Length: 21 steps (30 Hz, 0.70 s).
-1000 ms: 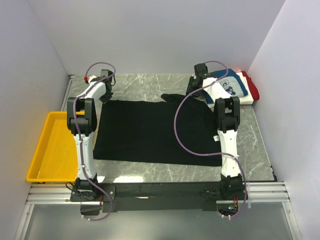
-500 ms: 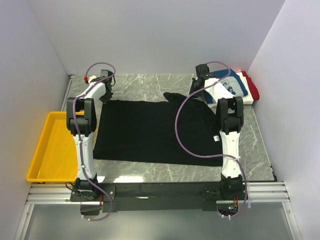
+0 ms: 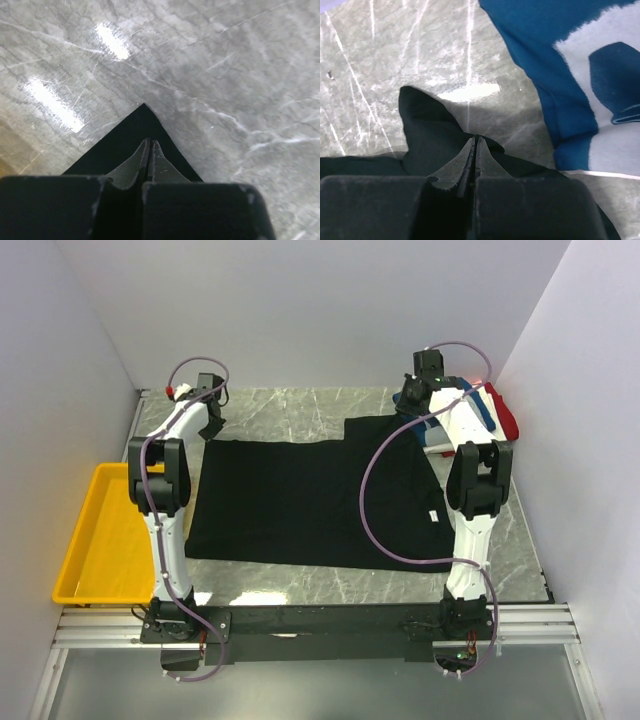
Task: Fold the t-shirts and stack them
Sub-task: Fold the tshirt
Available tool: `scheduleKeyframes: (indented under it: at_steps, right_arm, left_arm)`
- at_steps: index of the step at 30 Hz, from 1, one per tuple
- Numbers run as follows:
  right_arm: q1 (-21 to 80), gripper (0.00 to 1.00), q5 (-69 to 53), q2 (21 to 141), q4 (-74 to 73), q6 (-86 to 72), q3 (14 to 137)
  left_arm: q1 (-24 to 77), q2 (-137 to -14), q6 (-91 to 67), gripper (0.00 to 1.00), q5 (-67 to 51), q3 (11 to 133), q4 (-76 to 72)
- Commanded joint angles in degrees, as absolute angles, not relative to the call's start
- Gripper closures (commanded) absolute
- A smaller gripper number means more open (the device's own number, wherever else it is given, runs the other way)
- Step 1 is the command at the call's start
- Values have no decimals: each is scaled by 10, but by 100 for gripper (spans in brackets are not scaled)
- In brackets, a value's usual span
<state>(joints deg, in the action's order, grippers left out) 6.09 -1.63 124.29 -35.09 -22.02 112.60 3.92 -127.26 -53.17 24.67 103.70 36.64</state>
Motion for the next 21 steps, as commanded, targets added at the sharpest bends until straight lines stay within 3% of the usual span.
scheduleKeyframes:
  at_steps: [1,9,13,16,21]
  right_arm:
    - [54,100,-1,1208,-333,-222,1113]
    - [47,100,-4,1200,-333,-223,1100]
    - [47,100,-14,1198,-320,-229,1082]
    - [47,100,-16,1200,-320,-228,1082]
    - [47,100,-19,1201,-318,-226,1083]
  left_arm:
    - [35,-1226,-518,99,239,1041,354]
    - [27,-1243,-523,99,241,1056,375]
    - [27,-1264,-533,74,250,1066,389]
    - [27,-1282,-538,62,254,1078,399]
    - [28,-1308,-539,55,249,1086,396]
